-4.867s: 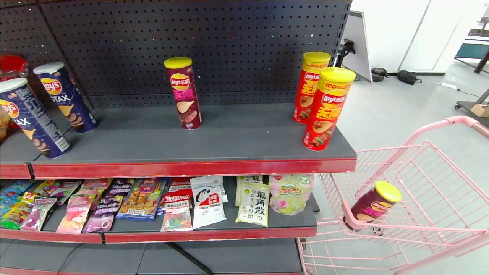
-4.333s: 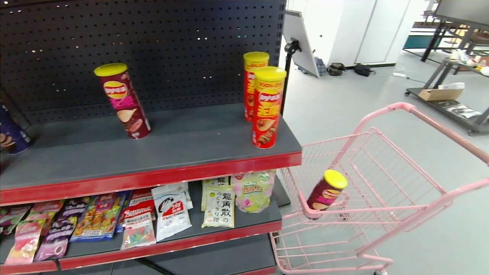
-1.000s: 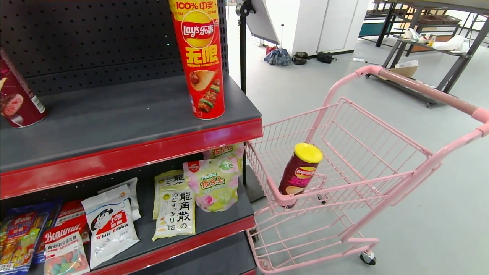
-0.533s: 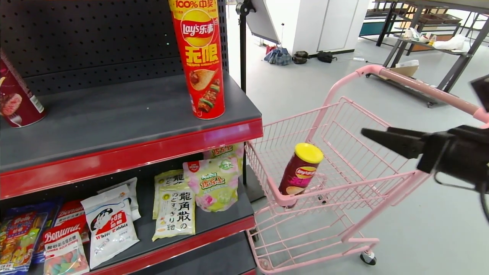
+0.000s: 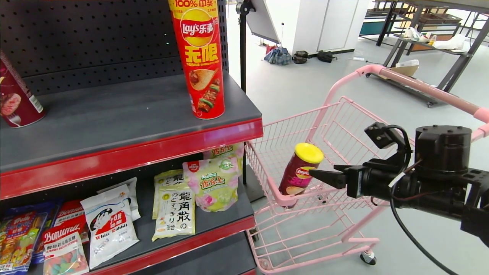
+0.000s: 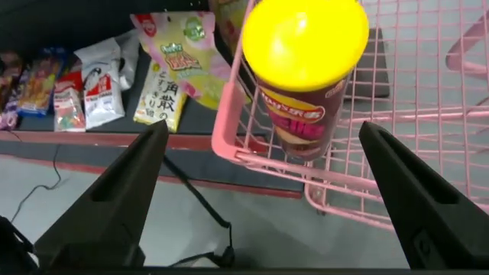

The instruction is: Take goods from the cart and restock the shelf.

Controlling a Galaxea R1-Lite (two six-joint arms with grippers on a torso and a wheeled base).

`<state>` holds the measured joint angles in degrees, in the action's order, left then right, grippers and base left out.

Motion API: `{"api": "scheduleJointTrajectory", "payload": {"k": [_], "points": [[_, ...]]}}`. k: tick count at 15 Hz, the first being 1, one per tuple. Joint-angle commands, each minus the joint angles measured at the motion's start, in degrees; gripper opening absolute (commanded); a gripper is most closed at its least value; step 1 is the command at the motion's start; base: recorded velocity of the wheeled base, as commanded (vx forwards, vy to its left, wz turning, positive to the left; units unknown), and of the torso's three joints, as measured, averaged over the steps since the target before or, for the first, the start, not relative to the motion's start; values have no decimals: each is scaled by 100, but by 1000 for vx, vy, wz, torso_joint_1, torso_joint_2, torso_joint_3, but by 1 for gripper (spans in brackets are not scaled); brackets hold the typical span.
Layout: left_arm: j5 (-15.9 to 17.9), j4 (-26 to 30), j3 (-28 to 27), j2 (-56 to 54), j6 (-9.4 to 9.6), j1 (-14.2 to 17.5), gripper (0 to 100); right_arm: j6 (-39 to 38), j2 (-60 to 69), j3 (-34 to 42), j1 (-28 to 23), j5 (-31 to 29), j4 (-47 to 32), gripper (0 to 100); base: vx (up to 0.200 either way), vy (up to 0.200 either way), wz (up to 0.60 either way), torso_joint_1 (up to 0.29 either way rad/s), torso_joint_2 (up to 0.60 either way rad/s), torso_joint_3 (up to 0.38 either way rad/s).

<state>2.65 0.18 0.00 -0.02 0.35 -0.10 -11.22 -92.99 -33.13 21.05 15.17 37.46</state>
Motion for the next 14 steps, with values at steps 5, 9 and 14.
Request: {"api": "scheduleJointTrajectory", "payload": {"k": [5,9,14], "points": [[-1,-1,0,2,0,1,100,207,-967,-114,39,-119,508,100,0,0,0,0,0,0],[-1,-1,0,2,0,1,100,251,-1309,-527,118,-207,517,100,0,0,0,0,0,0],[8,-1,0,2,9,1,100,251,-1810,-1055,136,-409,517,100,0,0,0,0,0,0]]}}
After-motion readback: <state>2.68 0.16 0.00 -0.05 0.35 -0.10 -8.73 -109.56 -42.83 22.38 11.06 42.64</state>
